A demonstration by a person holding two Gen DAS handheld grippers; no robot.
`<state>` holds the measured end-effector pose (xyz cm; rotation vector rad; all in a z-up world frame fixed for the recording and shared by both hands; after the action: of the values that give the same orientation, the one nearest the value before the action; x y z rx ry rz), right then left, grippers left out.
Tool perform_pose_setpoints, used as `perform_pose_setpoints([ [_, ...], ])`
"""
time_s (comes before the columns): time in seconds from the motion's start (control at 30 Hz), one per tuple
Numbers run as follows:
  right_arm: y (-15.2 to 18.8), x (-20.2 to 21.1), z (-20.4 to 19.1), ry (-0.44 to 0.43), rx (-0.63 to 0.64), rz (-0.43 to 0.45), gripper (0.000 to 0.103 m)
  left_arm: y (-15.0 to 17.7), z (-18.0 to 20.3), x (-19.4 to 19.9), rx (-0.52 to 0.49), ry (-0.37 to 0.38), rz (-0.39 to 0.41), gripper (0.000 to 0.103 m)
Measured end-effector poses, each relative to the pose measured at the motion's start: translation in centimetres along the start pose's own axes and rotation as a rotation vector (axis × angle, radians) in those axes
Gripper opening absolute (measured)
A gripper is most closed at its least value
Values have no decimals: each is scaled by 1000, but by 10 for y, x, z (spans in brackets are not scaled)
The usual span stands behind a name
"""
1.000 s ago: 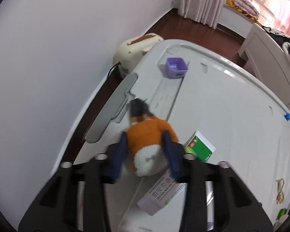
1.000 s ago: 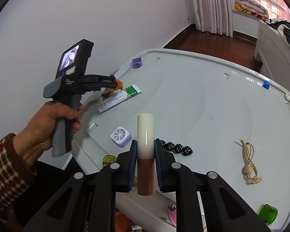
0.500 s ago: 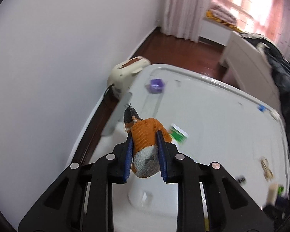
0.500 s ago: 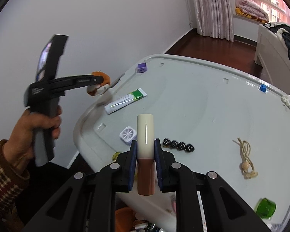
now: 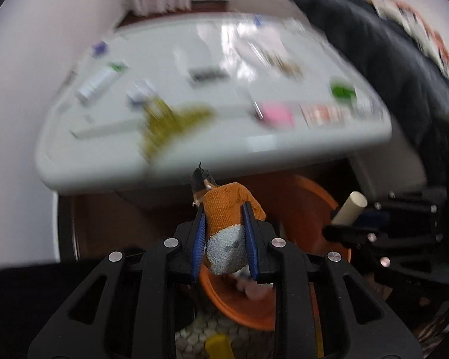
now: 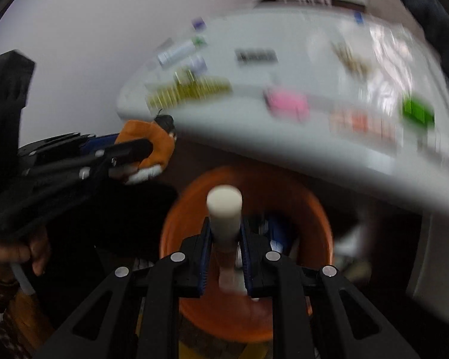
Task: Collect trash
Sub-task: 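Lower both tools over the orange bucket and release the plush and tube, then grasp the green-labelled white toothpaste tube with the left tool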
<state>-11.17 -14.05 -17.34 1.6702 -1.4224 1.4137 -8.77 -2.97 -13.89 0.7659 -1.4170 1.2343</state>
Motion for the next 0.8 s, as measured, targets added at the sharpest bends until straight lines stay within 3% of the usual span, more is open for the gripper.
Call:
perform_pose_setpoints([
  [0.1, 31, -33, 12, 48, -34, -86, 22, 27, 15, -32, -13, -14, -108, 29],
  [0.17, 43, -45, 20, 73, -76, -127, 42, 38, 22, -46, -2, -16, -173, 35],
  [0.23, 44, -45, 27, 79, -103, -123, 53, 36, 24, -43, -6, -22, -164, 38],
  [0.27, 41, -40, 31, 78, -123, -103, 63, 32, 23, -38, -16, -45, -139, 45],
  [0.33, 36, -30, 37, 75, -154, -60, 72, 23, 19, -27, -20, -85, -90, 53],
  [0.57, 18, -18, 38, 39, -207, 2, 78, 2, 5, -8, 6, -130, -19, 54],
  [0.8, 6, 0, 39, 74, -166, 39, 80, -19, 7, 2, 13, -149, 26, 54],
])
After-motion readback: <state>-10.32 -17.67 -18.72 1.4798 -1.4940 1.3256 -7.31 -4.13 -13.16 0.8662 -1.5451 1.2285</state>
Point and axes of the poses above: each gripper's, at about its wrist camera, not at the fingertips, and x roughly against the way its jaws point, z to its right, y to its underside, the point moved 10 cm from there along -x, roughly the way its jaws point, and after that the axes turned 9 degrees about -z, right-handed, at the moved point
